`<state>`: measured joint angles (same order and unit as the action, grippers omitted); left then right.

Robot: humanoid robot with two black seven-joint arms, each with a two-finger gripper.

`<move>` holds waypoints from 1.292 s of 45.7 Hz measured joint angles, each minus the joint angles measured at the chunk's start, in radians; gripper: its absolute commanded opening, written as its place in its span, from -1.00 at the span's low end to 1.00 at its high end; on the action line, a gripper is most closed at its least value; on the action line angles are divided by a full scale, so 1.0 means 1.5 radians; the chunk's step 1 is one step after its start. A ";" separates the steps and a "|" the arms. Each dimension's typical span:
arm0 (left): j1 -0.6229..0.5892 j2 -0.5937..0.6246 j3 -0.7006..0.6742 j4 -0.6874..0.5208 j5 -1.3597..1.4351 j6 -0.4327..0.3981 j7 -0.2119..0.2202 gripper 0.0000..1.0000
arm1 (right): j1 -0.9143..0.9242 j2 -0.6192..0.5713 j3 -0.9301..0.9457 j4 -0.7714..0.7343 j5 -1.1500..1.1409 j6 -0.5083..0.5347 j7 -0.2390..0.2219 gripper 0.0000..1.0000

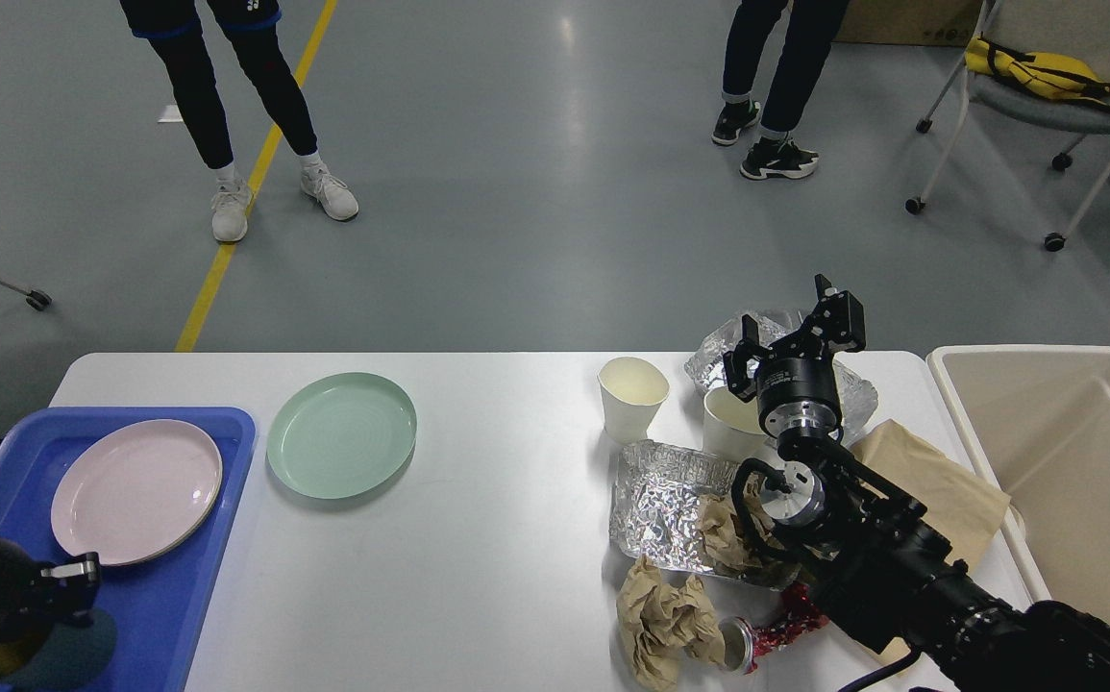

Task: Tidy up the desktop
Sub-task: 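Lower the mug into the blue tray corner and open the left gripper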

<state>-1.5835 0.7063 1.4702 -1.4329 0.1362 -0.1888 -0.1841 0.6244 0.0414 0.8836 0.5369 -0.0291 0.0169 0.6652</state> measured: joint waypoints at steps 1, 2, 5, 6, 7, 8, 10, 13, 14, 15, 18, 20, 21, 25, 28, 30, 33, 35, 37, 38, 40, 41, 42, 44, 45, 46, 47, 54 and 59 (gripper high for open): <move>0.008 -0.001 -0.007 0.001 -0.001 0.001 0.000 -0.97 | 0.000 0.000 0.000 0.000 0.000 0.000 0.000 1.00; 0.014 -0.002 -0.014 0.001 -0.003 0.001 -0.001 -0.97 | 0.000 0.000 0.000 0.000 0.000 0.000 0.000 1.00; 0.025 -0.003 -0.027 0.001 -0.014 0.001 -0.002 -0.97 | 0.000 0.000 0.000 0.000 0.000 0.000 0.000 1.00; 0.027 -0.003 -0.030 0.000 -0.019 0.001 -0.002 -0.97 | 0.000 0.000 0.000 0.000 0.000 0.000 0.000 1.00; 0.029 -0.003 -0.031 0.000 -0.024 0.000 -0.003 -0.97 | 0.000 0.000 0.000 0.000 0.000 0.000 0.000 1.00; 0.030 -0.003 -0.032 0.000 -0.028 0.000 -0.003 -0.97 | 0.000 0.000 0.000 0.000 0.000 0.000 0.000 1.00; 0.033 -0.004 -0.033 0.000 -0.037 0.000 -0.003 -0.97 | 0.000 0.000 0.000 0.000 0.000 0.000 0.000 1.00; 0.038 -0.007 -0.036 0.000 -0.043 0.000 -0.003 -0.97 | 0.000 0.000 0.000 0.000 0.000 0.000 0.000 1.00; 0.040 -0.008 -0.037 0.000 -0.044 -0.001 -0.002 -0.97 | 0.000 0.000 0.000 0.000 0.000 0.000 0.000 1.00; 0.041 -0.010 -0.038 -0.001 -0.045 -0.001 -0.001 -0.97 | 0.000 0.000 0.000 0.000 0.000 0.000 0.000 1.00; 0.043 -0.014 -0.039 0.000 -0.046 0.000 0.000 -0.97 | 0.000 0.000 0.000 0.000 0.000 0.000 0.000 1.00; 0.043 -0.015 -0.040 0.002 -0.047 0.003 0.000 -0.96 | 0.000 0.000 0.000 0.000 0.000 0.000 0.000 1.00; 0.043 -0.015 -0.040 0.006 -0.048 0.007 0.001 -0.96 | 0.000 0.000 0.000 0.000 0.000 0.000 0.000 1.00; 0.044 -0.017 -0.040 0.010 -0.048 0.011 0.001 -0.91 | 0.000 0.000 0.000 0.000 0.000 0.000 0.000 1.00; 0.046 -0.021 -0.040 0.009 -0.048 0.010 0.002 -0.76 | 0.000 0.000 0.000 0.000 0.000 0.000 0.000 1.00; 0.048 -0.025 -0.040 0.007 -0.048 0.005 0.002 -0.55 | 0.000 0.000 0.000 0.000 0.000 0.000 0.000 1.00; 0.051 -0.029 -0.039 0.005 -0.047 -0.006 0.002 -0.01 | 0.000 0.000 0.000 0.000 0.000 0.000 0.000 1.00; 0.052 -0.029 -0.039 0.006 -0.047 -0.013 0.002 0.33 | 0.000 0.000 0.000 0.000 0.000 0.000 0.000 1.00; 0.052 -0.029 -0.039 0.007 -0.047 -0.019 0.003 0.49 | 0.000 0.000 0.000 0.000 0.000 0.000 0.000 1.00; 0.052 -0.029 -0.039 0.007 -0.047 -0.021 0.003 0.53 | 0.000 0.000 0.000 0.000 0.000 0.000 0.000 1.00; 0.051 -0.028 -0.039 0.008 -0.047 -0.024 0.003 0.65 | 0.000 0.000 0.000 0.000 0.000 0.000 0.000 1.00; 0.050 -0.027 -0.038 0.009 -0.047 -0.025 0.003 0.69 | 0.000 0.000 0.000 0.000 0.000 0.000 0.000 1.00; 0.049 -0.026 -0.038 0.009 -0.047 -0.026 0.003 0.72 | 0.000 0.000 0.000 0.000 0.000 0.000 0.000 1.00; 0.047 -0.024 -0.035 0.008 -0.047 -0.029 0.003 0.75 | 0.000 0.000 0.000 0.000 0.000 0.000 0.000 1.00; 0.047 -0.022 -0.033 0.008 -0.047 -0.031 0.003 0.76 | 0.000 0.000 0.000 0.000 0.000 0.000 0.000 1.00; 0.046 -0.020 -0.030 0.008 -0.047 -0.034 0.003 0.78 | 0.000 0.000 0.000 0.000 0.000 0.000 0.000 1.00; 0.045 -0.019 -0.027 0.008 -0.047 -0.035 0.003 0.79 | 0.001 0.000 0.000 0.000 0.000 0.000 0.000 1.00; 0.021 -0.002 0.000 0.011 -0.048 -0.040 0.003 0.86 | 0.001 0.000 0.000 0.000 0.000 0.000 0.000 1.00; -0.002 0.013 0.029 0.022 -0.048 -0.041 0.003 0.90 | 0.001 0.000 0.000 0.000 0.000 0.000 0.000 1.00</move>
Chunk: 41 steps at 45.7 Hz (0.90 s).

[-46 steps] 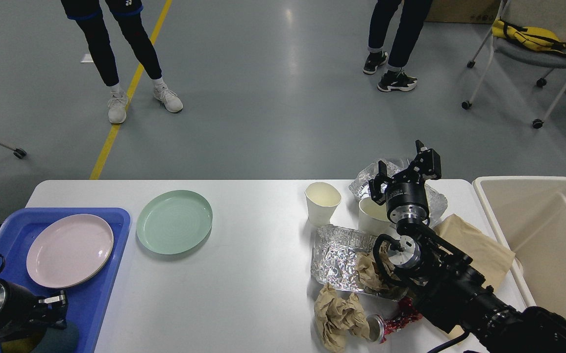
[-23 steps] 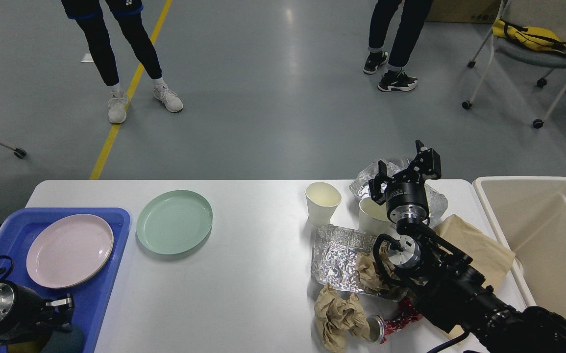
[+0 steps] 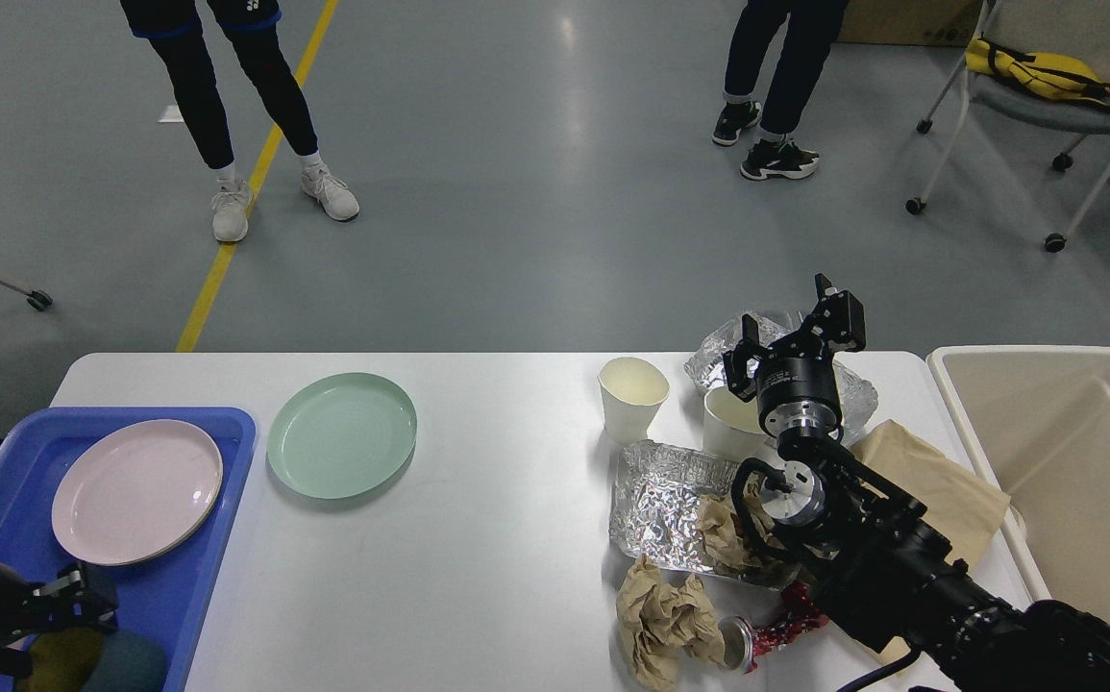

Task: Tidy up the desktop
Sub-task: 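Lower the mug into the blue tray corner and open the left gripper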

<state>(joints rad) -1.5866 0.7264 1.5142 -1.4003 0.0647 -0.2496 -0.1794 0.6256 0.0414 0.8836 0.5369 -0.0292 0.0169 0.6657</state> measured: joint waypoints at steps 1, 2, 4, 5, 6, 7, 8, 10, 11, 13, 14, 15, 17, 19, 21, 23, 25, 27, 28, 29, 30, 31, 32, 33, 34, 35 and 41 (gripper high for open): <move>-0.008 0.004 0.008 0.005 0.000 -0.001 0.000 0.90 | 0.000 0.000 0.000 0.000 0.000 0.000 0.000 1.00; -0.015 0.007 0.015 0.010 0.000 -0.002 0.000 0.90 | 0.000 0.000 0.000 0.000 0.000 0.000 0.000 1.00; -0.031 0.013 0.029 0.019 0.000 -0.009 -0.001 0.91 | 0.000 0.000 0.000 0.000 0.000 0.000 0.000 1.00; -0.037 0.016 0.036 0.022 0.001 -0.014 -0.001 0.91 | 0.000 0.000 0.000 0.000 0.000 0.000 0.000 1.00; -0.043 0.018 0.041 0.026 0.001 -0.020 -0.001 0.91 | 0.000 0.000 0.000 0.000 0.000 0.000 0.000 1.00; -0.050 0.022 0.047 0.029 0.001 -0.028 -0.001 0.91 | 0.000 0.000 0.000 0.000 0.000 0.000 0.000 1.00; -0.055 0.024 0.051 0.032 0.001 -0.037 -0.001 0.91 | 0.000 0.000 0.000 0.000 0.000 0.000 0.000 1.00; -0.066 0.029 0.057 0.040 0.002 -0.058 -0.001 0.91 | 0.000 0.000 0.000 0.000 0.000 0.000 0.000 1.00; -0.070 0.031 0.058 0.044 0.002 -0.067 -0.001 0.91 | 0.000 0.000 0.000 0.000 0.000 0.000 0.000 1.00; -0.079 0.034 0.060 0.054 0.002 -0.087 -0.001 0.91 | 0.000 0.000 0.000 0.000 0.000 0.000 0.000 1.00; -0.085 0.035 0.061 0.060 0.002 -0.099 -0.001 0.91 | 0.000 0.000 0.000 0.000 0.000 0.000 0.000 1.00; -0.090 0.037 0.061 0.065 0.002 -0.109 -0.001 0.92 | 0.000 0.000 0.000 0.000 0.000 0.000 0.000 1.00; -0.103 0.041 0.062 0.076 0.002 -0.134 -0.001 0.92 | 0.000 0.000 0.000 0.000 0.000 0.000 0.000 1.00; -0.118 0.048 0.062 0.087 0.002 -0.159 -0.001 0.92 | 0.000 0.000 0.000 0.000 0.000 0.000 0.000 1.00; -0.139 0.058 0.064 0.101 0.002 -0.192 -0.001 0.92 | 0.000 0.000 0.000 0.000 0.000 0.000 0.000 1.00; -0.169 0.069 0.072 0.118 0.002 -0.234 -0.001 0.92 | 0.000 0.000 0.000 0.000 0.000 0.000 0.000 1.00; -0.205 0.075 0.087 0.135 0.003 -0.282 -0.001 0.92 | -0.001 0.000 0.000 0.000 0.000 0.000 0.000 1.00; -0.255 0.079 0.111 0.154 0.005 -0.347 0.000 0.92 | -0.001 0.000 0.000 0.000 0.000 0.000 0.000 1.00; -0.281 0.079 0.123 0.162 0.007 -0.377 0.001 0.92 | -0.001 0.000 0.000 0.000 0.000 0.000 0.000 1.00; -0.309 0.078 0.136 0.171 0.010 -0.404 0.001 0.92 | -0.001 0.000 0.000 0.000 0.000 0.000 0.000 1.00; -0.343 0.075 0.151 0.181 0.013 -0.428 0.002 0.92 | -0.001 0.000 0.000 0.000 0.000 0.000 0.000 1.00; -0.372 0.072 0.164 0.191 0.017 -0.442 0.003 0.92 | -0.001 0.000 0.000 0.000 0.000 0.000 0.000 1.00; -0.399 0.066 0.177 0.202 0.021 -0.452 0.004 0.92 | -0.001 0.000 0.000 0.000 0.000 0.000 0.000 1.00; -0.432 0.058 0.192 0.215 0.027 -0.460 0.004 0.92 | -0.001 0.000 0.000 0.000 0.000 0.000 -0.001 1.00; -0.456 0.050 0.203 0.224 0.033 -0.465 0.004 0.92 | -0.001 0.000 0.000 0.000 0.000 0.000 -0.001 1.00; -0.478 0.042 0.212 0.233 0.038 -0.468 0.005 0.92 | -0.001 0.000 0.000 0.000 0.000 0.000 -0.001 1.00; -0.576 -0.009 0.245 0.259 0.064 -0.473 0.005 0.92 | 0.000 0.000 0.000 0.000 0.000 0.000 -0.001 1.00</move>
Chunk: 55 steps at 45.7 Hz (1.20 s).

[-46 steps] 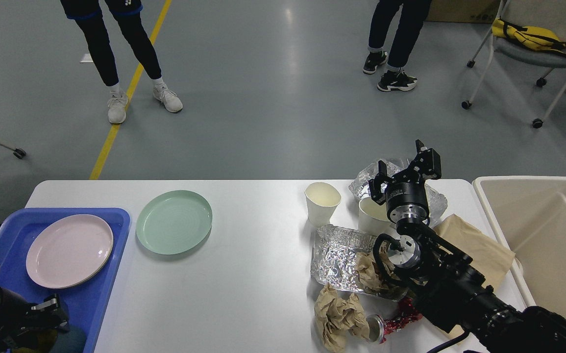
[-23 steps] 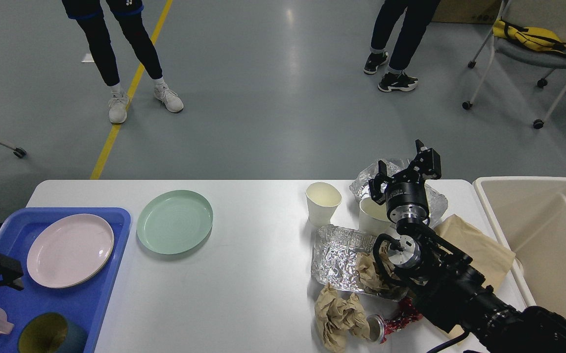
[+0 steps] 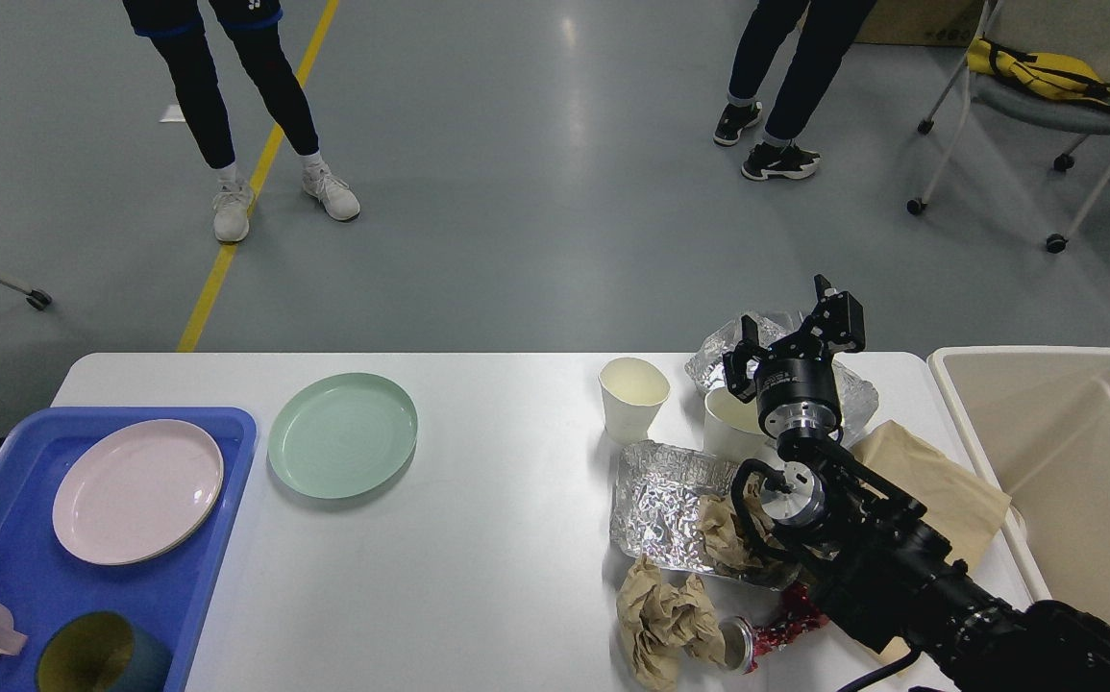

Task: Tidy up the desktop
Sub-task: 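Lower the mug into the blue tray corner and open the left gripper, then move the left gripper to the rim of the pale green plate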

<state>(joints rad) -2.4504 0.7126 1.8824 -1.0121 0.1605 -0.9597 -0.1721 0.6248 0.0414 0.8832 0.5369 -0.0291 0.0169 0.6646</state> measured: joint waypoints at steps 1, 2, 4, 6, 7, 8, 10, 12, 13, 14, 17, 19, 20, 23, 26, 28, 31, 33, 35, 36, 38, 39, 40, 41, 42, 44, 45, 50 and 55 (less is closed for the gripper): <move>-0.014 -0.008 0.002 0.001 0.002 0.000 0.000 0.92 | 0.000 0.000 0.000 0.000 0.000 0.000 0.000 1.00; -0.025 -0.014 0.003 0.002 0.003 0.000 0.000 0.92 | 0.000 0.000 0.000 0.000 0.000 0.000 0.000 1.00; -0.044 -0.024 0.004 0.002 0.005 0.000 0.000 0.91 | 0.000 0.000 0.000 0.000 0.000 0.000 0.000 1.00; -0.055 -0.034 0.000 0.002 0.005 0.000 0.000 0.91 | 0.000 0.000 0.000 0.000 0.000 0.000 0.000 1.00; -0.058 -0.038 -0.003 0.002 0.005 0.000 0.000 0.91 | 0.001 0.000 0.000 0.000 0.000 0.000 0.000 1.00; -0.058 -0.043 -0.005 0.002 0.005 0.000 0.000 0.91 | 0.001 0.000 0.000 0.000 0.000 0.000 0.001 1.00; -0.056 -0.053 -0.012 0.002 0.002 0.000 -0.001 0.91 | 0.001 0.000 0.000 0.000 0.000 0.000 0.001 1.00; -0.038 -0.063 -0.023 0.001 -0.003 0.000 -0.004 0.91 | 0.001 0.000 0.000 0.000 0.000 0.000 0.001 1.00; -0.029 -0.065 -0.027 0.001 -0.004 0.000 -0.005 0.91 | 0.001 0.000 0.000 0.000 0.000 0.000 0.001 1.00; -0.015 -0.068 -0.035 0.001 -0.006 0.000 -0.006 0.91 | 0.001 0.000 0.000 0.000 0.000 0.000 0.001 1.00; 0.034 -0.075 -0.063 0.001 -0.008 0.000 -0.009 0.91 | 0.001 0.000 0.000 0.000 0.000 0.000 0.001 1.00; 0.068 -0.078 -0.081 0.002 -0.009 0.000 -0.009 0.91 | 0.001 0.000 0.000 0.000 0.000 0.000 0.001 1.00; 0.082 -0.080 -0.089 0.003 -0.009 0.000 -0.010 0.91 | 0.001 0.000 0.000 0.000 0.000 0.000 0.001 1.00; 0.131 -0.086 -0.115 0.005 -0.009 0.000 -0.010 0.91 | 0.001 0.000 0.000 0.000 0.000 0.000 0.001 1.00; 0.179 -0.097 -0.147 0.005 -0.009 0.001 -0.008 0.91 | 0.001 0.000 0.000 0.000 0.000 0.000 0.001 1.00; 0.218 -0.109 -0.176 0.006 -0.009 0.019 -0.006 0.91 | 0.001 0.000 0.000 0.000 0.000 0.000 0.001 1.00; 0.272 -0.128 -0.216 0.006 -0.009 0.073 -0.004 0.91 | 0.001 0.000 0.000 0.000 0.000 0.000 0.001 1.00; 0.302 -0.134 -0.233 0.006 -0.009 0.111 -0.004 0.91 | 0.001 0.000 0.000 0.000 0.000 0.000 0.001 1.00; 0.332 -0.139 -0.247 0.006 -0.009 0.148 -0.003 0.91 | 0.001 0.000 0.000 0.000 0.000 0.000 0.001 1.00; 0.345 -0.140 -0.251 0.006 -0.009 0.163 -0.003 0.91 | 0.001 0.000 0.000 0.000 0.000 0.000 0.001 1.00; 0.373 -0.141 -0.261 0.006 -0.009 0.191 -0.003 0.91 | 0.001 0.000 0.000 0.000 0.000 0.000 0.000 1.00; 0.385 -0.142 -0.266 0.006 -0.010 0.200 -0.002 0.91 | 0.001 0.000 0.000 0.000 0.000 0.000 0.000 1.00; 0.398 -0.143 -0.273 0.006 -0.010 0.208 -0.002 0.91 | 0.001 0.000 0.000 0.000 0.000 0.000 0.000 1.00; 0.409 -0.143 -0.280 0.005 -0.012 0.215 -0.002 0.91 | 0.001 0.000 0.000 0.000 0.000 0.000 0.000 1.00; 0.422 -0.143 -0.289 0.005 -0.015 0.220 -0.001 0.91 | 0.001 0.000 0.000 0.000 0.000 0.000 0.000 1.00; 0.440 -0.143 -0.306 0.005 -0.025 0.225 0.000 0.91 | 0.001 0.000 0.000 0.000 0.000 0.000 0.000 1.00; 0.449 -0.142 -0.315 0.005 -0.034 0.227 0.002 0.91 | 0.001 0.000 0.000 0.000 0.000 0.000 0.000 1.00; 0.490 -0.138 -0.333 0.004 -0.099 0.231 0.026 0.91 | 0.001 0.000 0.000 0.000 0.000 0.000 0.000 1.00; 0.543 -0.135 -0.347 0.004 -0.187 0.254 0.060 0.91 | 0.001 0.000 0.000 0.001 0.000 0.000 0.000 1.00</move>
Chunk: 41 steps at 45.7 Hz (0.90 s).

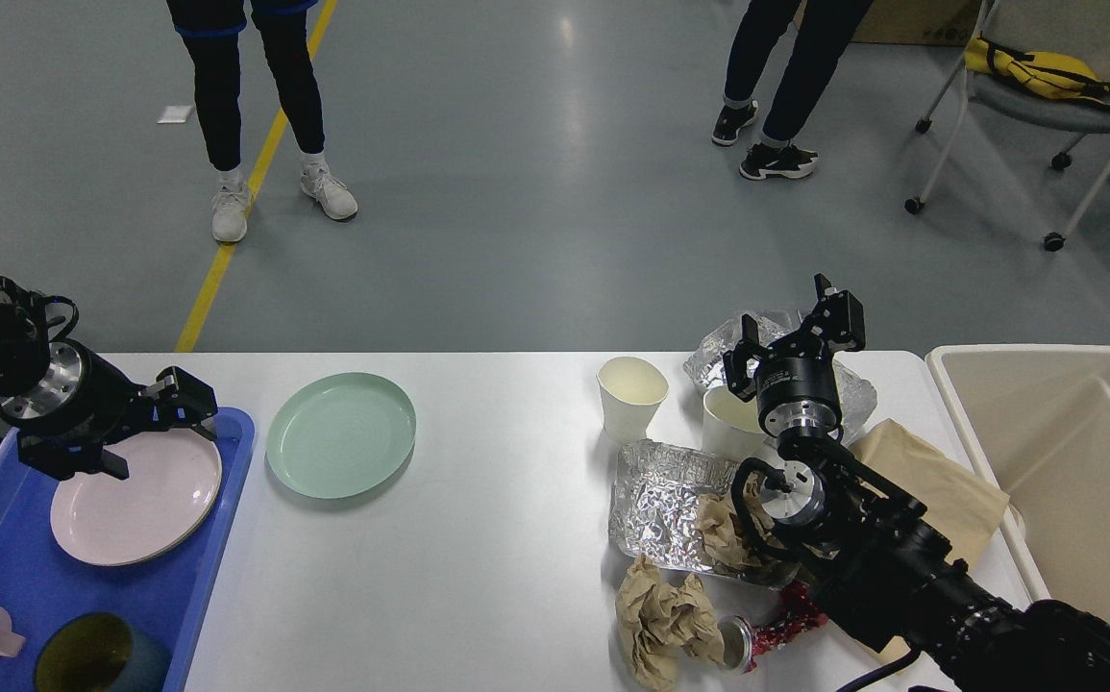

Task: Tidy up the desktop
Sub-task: 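Move the left gripper to the rim of the pale green plate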

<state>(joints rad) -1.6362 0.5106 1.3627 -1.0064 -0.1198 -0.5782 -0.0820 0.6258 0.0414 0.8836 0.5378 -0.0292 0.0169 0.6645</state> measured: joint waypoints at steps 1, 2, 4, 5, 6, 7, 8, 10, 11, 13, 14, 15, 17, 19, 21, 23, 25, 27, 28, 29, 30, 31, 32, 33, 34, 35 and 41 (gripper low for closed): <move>0.009 0.000 -0.003 0.000 -0.016 0.008 0.005 0.90 | 0.000 0.000 0.000 0.000 0.000 0.000 0.000 1.00; 0.019 0.001 -0.008 0.000 -0.035 0.020 0.011 0.90 | 0.000 0.000 0.000 0.000 0.000 0.000 0.000 1.00; 0.037 0.001 -0.016 0.000 -0.066 0.045 0.020 0.90 | 0.000 0.000 0.000 0.000 0.000 0.000 0.000 1.00; 0.046 0.001 -0.021 0.000 -0.079 0.056 0.023 0.90 | 0.000 0.000 0.000 0.000 0.000 0.000 0.001 1.00; 0.054 0.001 -0.026 0.000 -0.091 0.068 0.027 0.90 | 0.000 0.000 0.000 0.000 0.000 0.000 0.001 1.00; 0.064 0.000 -0.032 0.000 -0.106 0.083 0.031 0.90 | 0.000 0.000 0.000 0.000 0.000 0.000 0.001 1.00; 0.072 0.000 -0.038 0.000 -0.117 0.095 0.034 0.90 | 0.000 0.000 0.000 0.000 0.000 0.000 0.001 1.00; 0.086 -0.001 -0.054 0.000 -0.138 0.119 0.042 0.90 | 0.000 0.000 0.000 0.000 0.000 0.000 0.001 1.00; 0.094 -0.002 -0.064 0.000 -0.150 0.134 0.049 0.90 | 0.000 0.000 0.000 0.000 0.000 0.000 0.001 1.00; 0.107 -0.003 -0.083 -0.001 -0.167 0.158 0.064 0.90 | 0.000 0.000 0.000 0.000 0.000 0.000 0.001 1.00; 0.115 -0.004 -0.095 -0.001 -0.175 0.172 0.075 0.90 | -0.001 0.000 0.000 0.000 0.000 0.000 0.001 1.00; 0.121 -0.004 -0.106 -0.002 -0.180 0.185 0.084 0.90 | -0.001 0.000 0.000 0.000 0.000 0.000 0.001 1.00; 0.135 -0.006 -0.136 -0.002 -0.190 0.222 0.106 0.90 | -0.001 0.000 0.000 0.000 0.000 0.000 0.001 1.00; 0.145 -0.006 -0.158 -0.001 -0.193 0.251 0.118 0.90 | -0.001 0.000 0.000 0.000 0.000 0.000 0.001 1.00; 0.157 -0.007 -0.184 -0.001 -0.195 0.286 0.128 0.90 | -0.001 0.000 0.000 0.000 0.000 0.000 0.001 1.00; 0.168 -0.008 -0.208 -0.001 -0.196 0.314 0.136 0.90 | -0.001 0.000 0.000 0.000 0.000 0.000 0.001 1.00; 0.179 -0.009 -0.229 -0.001 -0.196 0.333 0.143 0.90 | -0.001 0.000 0.000 0.000 0.000 0.000 0.001 1.00; 0.188 -0.010 -0.245 -0.001 -0.196 0.344 0.148 0.90 | -0.001 0.000 0.000 0.000 0.000 0.000 0.001 1.00; 0.193 -0.011 -0.253 0.000 -0.196 0.348 0.150 0.90 | -0.001 0.000 0.000 0.000 0.000 0.000 0.001 1.00; 0.197 -0.013 -0.263 0.000 -0.196 0.352 0.153 0.90 | -0.001 0.000 0.000 0.000 0.000 0.000 0.001 1.00; 0.201 -0.016 -0.270 0.001 -0.196 0.355 0.154 0.90 | -0.001 0.000 0.000 0.000 0.000 0.000 0.001 1.00; 0.204 -0.020 -0.277 0.002 -0.196 0.358 0.156 0.90 | -0.001 0.000 0.000 0.000 0.000 0.000 0.001 1.00; 0.208 -0.024 -0.284 0.002 -0.196 0.362 0.157 0.90 | -0.001 0.000 0.000 0.000 0.000 0.000 0.001 1.00; 0.211 -0.028 -0.289 0.003 -0.196 0.366 0.159 0.90 | -0.001 0.000 0.000 0.000 0.000 0.000 0.001 1.00; 0.214 -0.032 -0.294 0.003 -0.196 0.370 0.161 0.90 | -0.001 0.000 0.000 -0.001 0.000 0.000 0.001 1.00; 0.216 -0.035 -0.298 0.003 -0.196 0.374 0.162 0.90 | -0.001 0.000 0.000 -0.001 0.000 0.000 0.000 1.00; 0.237 -0.058 -0.326 0.016 -0.196 0.405 0.169 0.88 | -0.001 0.000 0.000 -0.001 0.000 0.000 0.000 1.00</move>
<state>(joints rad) -1.2810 0.4233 0.8741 -0.9825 -0.4142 0.0288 0.1715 0.6243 0.0414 0.8835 0.5368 -0.0291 0.0169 0.6647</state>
